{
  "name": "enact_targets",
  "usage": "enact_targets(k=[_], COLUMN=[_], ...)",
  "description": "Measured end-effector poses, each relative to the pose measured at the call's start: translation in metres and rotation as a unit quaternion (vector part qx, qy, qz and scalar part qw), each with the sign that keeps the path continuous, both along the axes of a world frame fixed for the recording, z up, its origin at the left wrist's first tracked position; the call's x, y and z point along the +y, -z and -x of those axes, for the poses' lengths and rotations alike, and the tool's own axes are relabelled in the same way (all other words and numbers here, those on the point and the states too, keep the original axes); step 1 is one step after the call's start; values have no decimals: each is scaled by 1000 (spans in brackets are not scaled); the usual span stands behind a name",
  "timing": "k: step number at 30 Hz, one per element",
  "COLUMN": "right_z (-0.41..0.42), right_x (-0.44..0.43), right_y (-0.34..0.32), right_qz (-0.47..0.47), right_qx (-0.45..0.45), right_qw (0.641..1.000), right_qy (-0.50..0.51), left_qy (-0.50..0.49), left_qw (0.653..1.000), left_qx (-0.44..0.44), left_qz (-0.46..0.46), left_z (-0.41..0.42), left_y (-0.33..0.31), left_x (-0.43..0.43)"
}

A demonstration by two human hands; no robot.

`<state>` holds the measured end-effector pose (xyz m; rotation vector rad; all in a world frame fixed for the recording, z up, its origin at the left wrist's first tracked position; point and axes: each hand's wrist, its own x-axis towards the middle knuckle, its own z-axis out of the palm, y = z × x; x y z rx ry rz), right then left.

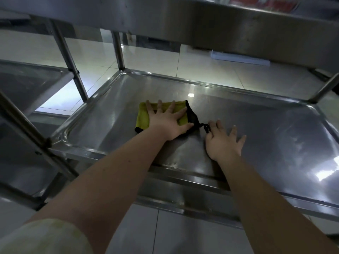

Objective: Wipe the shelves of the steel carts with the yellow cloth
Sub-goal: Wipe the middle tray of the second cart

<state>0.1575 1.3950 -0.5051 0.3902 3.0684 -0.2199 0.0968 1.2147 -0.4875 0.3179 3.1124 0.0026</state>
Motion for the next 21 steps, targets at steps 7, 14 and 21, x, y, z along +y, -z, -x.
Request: enact_targets(k=[7, 14, 21], right_z=[38, 46, 47], right_x=[-21, -10, -10], right_y=[-11, 1, 5], right_qz=[20, -1, -16], right_qx=[-14, 19, 14], right_qw=[999, 997, 997], right_qy=[-36, -80, -80], left_qy=[-96, -37, -117], left_qw=[994, 998, 991], left_qx=[-15, -10, -27], left_qz=[-39, -57, -54], left_z=[-15, 13, 49], left_y=[8, 12, 6], left_x=[17, -15, -122])
